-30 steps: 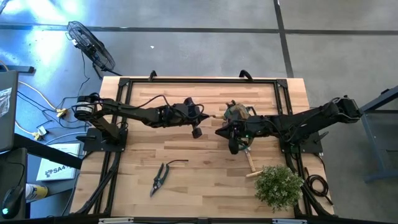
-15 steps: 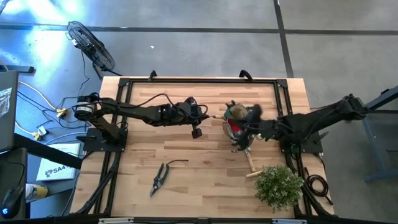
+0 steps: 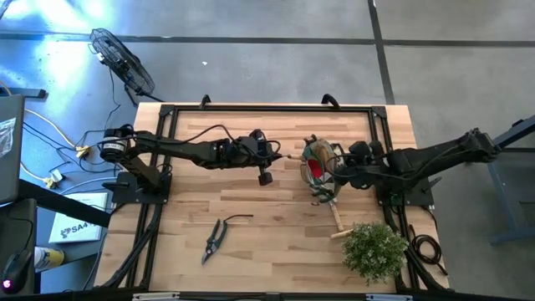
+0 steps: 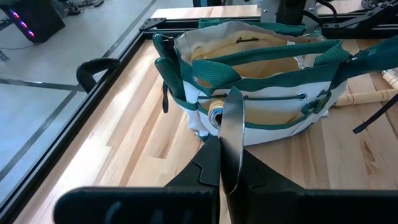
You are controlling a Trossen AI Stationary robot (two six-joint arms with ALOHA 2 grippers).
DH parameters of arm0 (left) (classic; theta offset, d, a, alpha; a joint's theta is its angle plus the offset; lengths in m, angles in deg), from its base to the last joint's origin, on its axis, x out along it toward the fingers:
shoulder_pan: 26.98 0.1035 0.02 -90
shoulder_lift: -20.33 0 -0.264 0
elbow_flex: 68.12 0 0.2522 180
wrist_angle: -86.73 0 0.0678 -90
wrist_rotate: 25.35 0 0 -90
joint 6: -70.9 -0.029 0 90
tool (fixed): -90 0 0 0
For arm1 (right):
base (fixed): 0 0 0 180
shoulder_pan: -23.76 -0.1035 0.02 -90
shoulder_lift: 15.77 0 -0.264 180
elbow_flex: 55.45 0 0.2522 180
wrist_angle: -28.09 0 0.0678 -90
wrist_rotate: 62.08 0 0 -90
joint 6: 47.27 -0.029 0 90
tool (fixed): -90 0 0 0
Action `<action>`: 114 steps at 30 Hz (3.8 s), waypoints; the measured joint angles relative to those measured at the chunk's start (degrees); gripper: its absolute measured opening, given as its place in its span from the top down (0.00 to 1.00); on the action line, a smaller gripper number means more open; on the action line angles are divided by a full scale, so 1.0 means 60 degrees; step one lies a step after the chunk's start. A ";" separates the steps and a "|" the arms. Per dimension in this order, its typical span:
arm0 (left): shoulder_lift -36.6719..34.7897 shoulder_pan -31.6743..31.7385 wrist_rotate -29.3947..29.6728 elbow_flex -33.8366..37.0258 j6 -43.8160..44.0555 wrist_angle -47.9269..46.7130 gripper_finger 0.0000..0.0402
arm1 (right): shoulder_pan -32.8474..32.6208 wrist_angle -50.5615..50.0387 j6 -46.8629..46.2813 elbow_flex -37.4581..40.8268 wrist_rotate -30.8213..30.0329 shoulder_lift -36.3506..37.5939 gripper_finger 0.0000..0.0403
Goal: Pick & Place Garden tools in Gardening bag
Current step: Put the bottom left brown trowel into the light brown gardening bag
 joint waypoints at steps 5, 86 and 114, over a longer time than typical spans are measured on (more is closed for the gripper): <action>0.0000 0.0000 0.0000 0.0000 0.0029 0.0011 1.00 | 0.0511 -0.1567 -0.1393 0.0000 0.0776 -0.0277 0.99; 0.2310 -0.0062 -0.0353 -0.5038 -0.1759 -0.5526 1.00 | 0.2203 0.2246 0.2544 0.0007 0.3316 -0.2811 0.99; 0.2499 -0.0058 -0.0323 -0.5147 -0.2051 -0.5692 1.00 | 0.2042 0.1035 0.1929 0.0006 0.2405 -0.2744 0.99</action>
